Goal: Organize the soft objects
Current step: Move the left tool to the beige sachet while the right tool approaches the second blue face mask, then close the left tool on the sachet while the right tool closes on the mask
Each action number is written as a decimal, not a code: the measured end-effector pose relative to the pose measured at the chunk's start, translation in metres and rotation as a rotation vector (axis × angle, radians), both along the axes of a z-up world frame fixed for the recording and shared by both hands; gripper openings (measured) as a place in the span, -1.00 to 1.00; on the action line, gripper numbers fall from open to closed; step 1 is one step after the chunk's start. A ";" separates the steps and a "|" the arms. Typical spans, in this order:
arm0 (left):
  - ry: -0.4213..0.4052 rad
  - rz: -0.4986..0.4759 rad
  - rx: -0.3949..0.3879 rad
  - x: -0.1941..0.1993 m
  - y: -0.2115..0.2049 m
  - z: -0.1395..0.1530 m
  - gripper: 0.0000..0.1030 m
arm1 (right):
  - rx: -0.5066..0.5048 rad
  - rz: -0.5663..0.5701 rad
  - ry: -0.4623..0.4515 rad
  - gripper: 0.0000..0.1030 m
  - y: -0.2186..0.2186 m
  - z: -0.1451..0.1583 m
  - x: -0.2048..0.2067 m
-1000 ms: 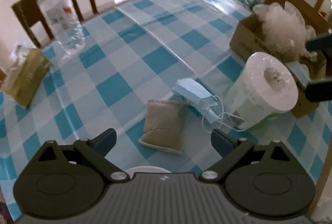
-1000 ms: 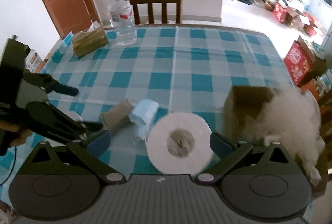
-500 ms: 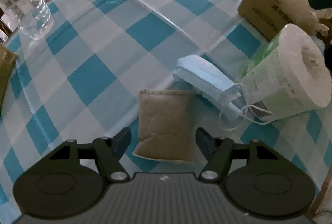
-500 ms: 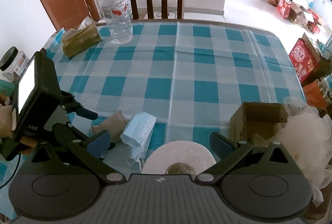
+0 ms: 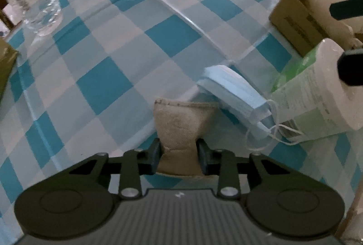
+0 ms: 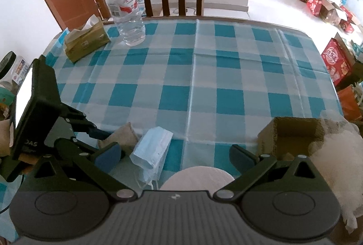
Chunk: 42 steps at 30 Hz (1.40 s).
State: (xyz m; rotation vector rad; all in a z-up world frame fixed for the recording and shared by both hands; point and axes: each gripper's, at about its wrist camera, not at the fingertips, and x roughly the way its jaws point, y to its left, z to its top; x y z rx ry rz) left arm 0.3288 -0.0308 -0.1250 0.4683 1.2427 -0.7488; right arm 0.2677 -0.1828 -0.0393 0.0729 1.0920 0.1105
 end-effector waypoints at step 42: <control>-0.036 0.171 0.030 0.017 0.043 0.001 -0.41 | -0.037 -0.001 0.345 -0.27 0.055 -0.108 0.082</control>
